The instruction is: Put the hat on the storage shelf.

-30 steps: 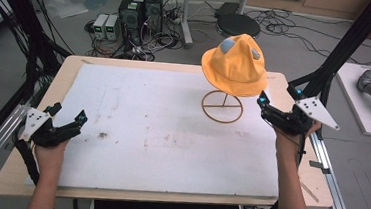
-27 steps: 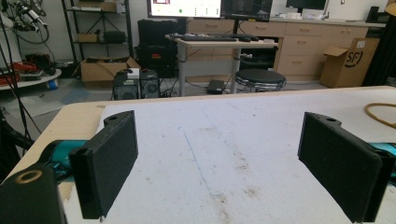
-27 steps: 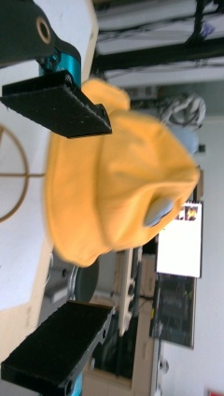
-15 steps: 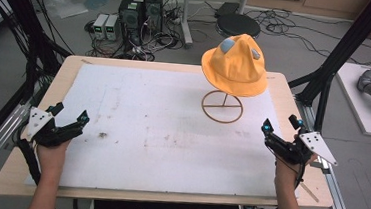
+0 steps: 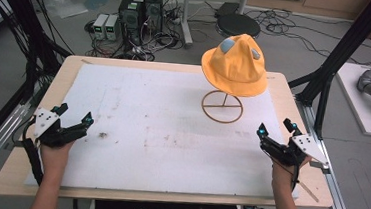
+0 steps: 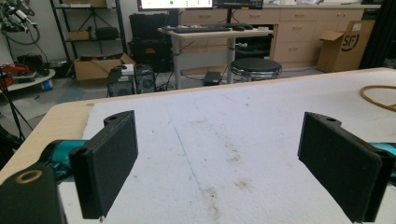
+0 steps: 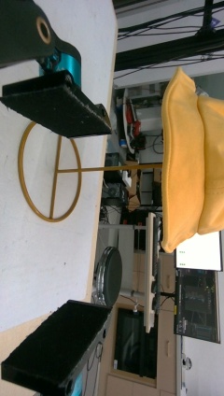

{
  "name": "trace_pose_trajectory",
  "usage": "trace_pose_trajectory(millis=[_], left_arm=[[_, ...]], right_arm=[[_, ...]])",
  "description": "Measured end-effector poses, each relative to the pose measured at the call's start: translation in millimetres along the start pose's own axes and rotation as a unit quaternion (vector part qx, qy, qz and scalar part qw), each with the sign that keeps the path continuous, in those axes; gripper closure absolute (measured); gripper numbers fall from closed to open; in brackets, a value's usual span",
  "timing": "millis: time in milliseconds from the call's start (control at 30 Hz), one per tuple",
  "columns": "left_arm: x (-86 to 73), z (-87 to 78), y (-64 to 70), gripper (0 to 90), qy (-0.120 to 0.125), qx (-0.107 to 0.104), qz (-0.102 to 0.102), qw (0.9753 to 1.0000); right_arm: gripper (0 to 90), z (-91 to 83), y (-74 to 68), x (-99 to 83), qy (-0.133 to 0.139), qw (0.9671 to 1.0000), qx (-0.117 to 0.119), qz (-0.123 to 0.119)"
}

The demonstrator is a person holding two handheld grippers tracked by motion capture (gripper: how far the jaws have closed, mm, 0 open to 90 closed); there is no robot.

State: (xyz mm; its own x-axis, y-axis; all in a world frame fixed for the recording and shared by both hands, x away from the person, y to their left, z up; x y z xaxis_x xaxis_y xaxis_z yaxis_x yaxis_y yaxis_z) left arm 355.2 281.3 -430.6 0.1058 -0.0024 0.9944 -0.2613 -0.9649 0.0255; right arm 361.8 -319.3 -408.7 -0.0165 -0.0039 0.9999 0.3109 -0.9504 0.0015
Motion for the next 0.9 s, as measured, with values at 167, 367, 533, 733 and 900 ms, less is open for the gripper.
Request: trace_pose_trajectory(millis=[167, 367, 533, 733, 900], left_arm=[[0.5, -1.3, 0.9, 12.5, 0.002, -0.002, 0.003, 1.0], [2.7, -2.1, 1.8, 12.5, 0.009, -0.003, 0.001, 1.0], [7.2, -2.9, 2.4, 12.5, 0.02, -0.005, -0.001, 0.9998], [9.5, -3.6, 1.2, 12.5, 0.027, -0.004, -0.007, 0.9996], [11.3, -5.3, 0.3, 12.5, 0.032, -0.004, -0.011, 0.9994]], right_arm=[[11.2, 0.0, -0.4, 0.5, 0.004, 0.9999, 0.004, 0.013], [11.3, -2.8, -3.8, 1.3, 0.009, 0.9999, 0.011, 0.007], [11.3, -7.0, -5.0, 3.1, 0.017, 0.9997, 0.015, 0.007], [11.2, -9.0, -3.7, 2.8, 0.02, 0.9997, 0.015, 0.009], [11.2, -8.5, -3.4, 2.6, 0.022, 0.9996, 0.015, 0.005]])
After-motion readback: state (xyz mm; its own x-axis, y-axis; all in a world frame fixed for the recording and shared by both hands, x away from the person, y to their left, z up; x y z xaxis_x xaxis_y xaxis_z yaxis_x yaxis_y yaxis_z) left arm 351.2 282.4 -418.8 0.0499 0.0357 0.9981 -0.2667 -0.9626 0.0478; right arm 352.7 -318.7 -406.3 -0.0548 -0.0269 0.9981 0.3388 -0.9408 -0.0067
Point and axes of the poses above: each handheld gripper's, and its own axes: z roughly forward along the jaws, x roughly out of its top, y roughly to its right, the point moved 6 cm from there along z, roughly forward along the jaws, and after that the axes turned 2 degrees about -z, right-handed, at the moved point
